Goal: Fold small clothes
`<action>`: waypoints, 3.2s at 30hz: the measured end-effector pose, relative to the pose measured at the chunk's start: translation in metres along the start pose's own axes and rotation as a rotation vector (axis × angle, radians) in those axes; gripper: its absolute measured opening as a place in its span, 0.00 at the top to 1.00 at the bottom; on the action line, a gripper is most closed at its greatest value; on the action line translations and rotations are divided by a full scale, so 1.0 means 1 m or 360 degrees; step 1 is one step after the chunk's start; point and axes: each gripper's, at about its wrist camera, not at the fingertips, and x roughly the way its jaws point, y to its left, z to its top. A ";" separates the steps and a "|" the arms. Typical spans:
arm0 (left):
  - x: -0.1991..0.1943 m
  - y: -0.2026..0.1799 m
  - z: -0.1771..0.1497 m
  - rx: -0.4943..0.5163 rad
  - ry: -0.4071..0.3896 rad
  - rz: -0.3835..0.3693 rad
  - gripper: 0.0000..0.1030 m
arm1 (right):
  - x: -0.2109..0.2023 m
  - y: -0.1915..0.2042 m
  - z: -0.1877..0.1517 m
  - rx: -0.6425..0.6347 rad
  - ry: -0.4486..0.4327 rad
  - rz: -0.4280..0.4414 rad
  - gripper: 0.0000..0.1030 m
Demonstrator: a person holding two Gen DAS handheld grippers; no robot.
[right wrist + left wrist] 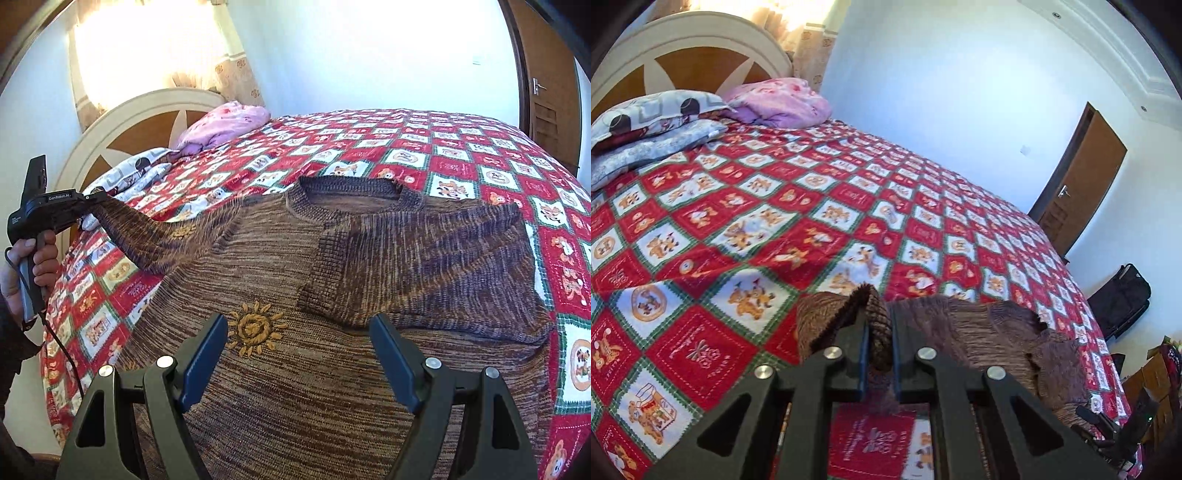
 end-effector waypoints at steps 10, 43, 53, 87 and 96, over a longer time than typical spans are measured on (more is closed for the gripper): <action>-0.011 -0.073 0.006 0.0127 -0.0031 -0.0168 0.90 | -0.013 -0.013 -0.004 0.0058 0.0006 0.0023 0.22; 0.095 -0.255 -0.092 0.0467 0.0355 -0.0332 0.91 | -0.030 -0.076 -0.041 0.0298 0.0011 -0.0085 0.22; 0.114 -0.284 -0.125 0.0621 0.0424 -0.0350 0.90 | -0.021 -0.076 -0.046 0.0291 0.0051 -0.0091 0.22; 0.106 -0.107 -0.117 0.0678 0.0287 0.0312 0.29 | 0.064 0.048 0.049 -0.0422 0.0277 -0.0283 0.22; 0.105 -0.090 -0.115 0.0529 0.0303 0.0217 0.22 | 0.111 0.041 0.060 -0.0470 0.0311 -0.0576 0.80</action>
